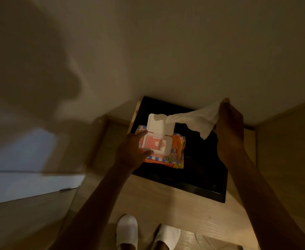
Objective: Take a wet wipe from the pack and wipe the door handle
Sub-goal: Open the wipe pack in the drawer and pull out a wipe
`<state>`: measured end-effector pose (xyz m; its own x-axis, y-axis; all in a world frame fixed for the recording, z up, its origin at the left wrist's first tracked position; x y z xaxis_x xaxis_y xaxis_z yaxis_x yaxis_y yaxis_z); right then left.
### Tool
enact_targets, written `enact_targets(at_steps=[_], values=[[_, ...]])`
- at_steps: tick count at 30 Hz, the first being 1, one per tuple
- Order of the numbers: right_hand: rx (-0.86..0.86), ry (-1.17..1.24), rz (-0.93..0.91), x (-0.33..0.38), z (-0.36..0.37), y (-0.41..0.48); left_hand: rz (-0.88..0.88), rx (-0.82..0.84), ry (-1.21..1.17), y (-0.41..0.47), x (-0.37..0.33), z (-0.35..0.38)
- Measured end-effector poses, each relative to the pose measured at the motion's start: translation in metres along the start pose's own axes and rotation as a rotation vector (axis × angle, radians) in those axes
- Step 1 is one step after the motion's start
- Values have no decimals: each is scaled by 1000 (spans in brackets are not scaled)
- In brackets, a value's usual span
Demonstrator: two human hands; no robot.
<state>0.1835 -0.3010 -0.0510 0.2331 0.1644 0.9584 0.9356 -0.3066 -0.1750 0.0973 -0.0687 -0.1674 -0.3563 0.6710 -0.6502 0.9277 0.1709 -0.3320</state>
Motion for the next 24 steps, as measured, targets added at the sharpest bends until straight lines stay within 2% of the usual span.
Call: enact_targets(at_steps=[5, 10, 12, 13, 15, 16, 18, 24], values=[[-12, 174, 178, -8, -10, 2, 17, 29, 38, 6, 0, 0], [53, 110, 206, -6, -19, -6, 39, -97, 55, -1, -21, -17], [81, 91, 175, 8, -21, -12, 25, -111, -78, -10, -48, -35], [96, 84, 153, 19, -22, -16, -21, -44, -233, -16, -64, -43], [149, 79, 127, 46, -24, -25, -157, 212, -626, -32, -103, -56], [189, 87, 118, 61, -25, -31, -222, 308, -736, -42, -122, -65], [252, 104, 114, 95, -30, -46, -289, 396, -817, -62, -152, -88], [286, 243, 158, 207, -60, -103, -204, 320, -910, -122, -204, -174]])
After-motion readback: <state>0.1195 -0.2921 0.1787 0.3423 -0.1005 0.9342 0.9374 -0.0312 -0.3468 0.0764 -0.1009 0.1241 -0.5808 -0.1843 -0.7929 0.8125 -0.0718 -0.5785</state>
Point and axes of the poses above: each hand's wrist, its own y-axis towards the middle knuckle, its own z-axis out of the palm, x = y × z, the point moved 3 cm from there along y, towards the middle knuckle, and after that the axes turned 3 degrees about -z, right-handed, at the moved point
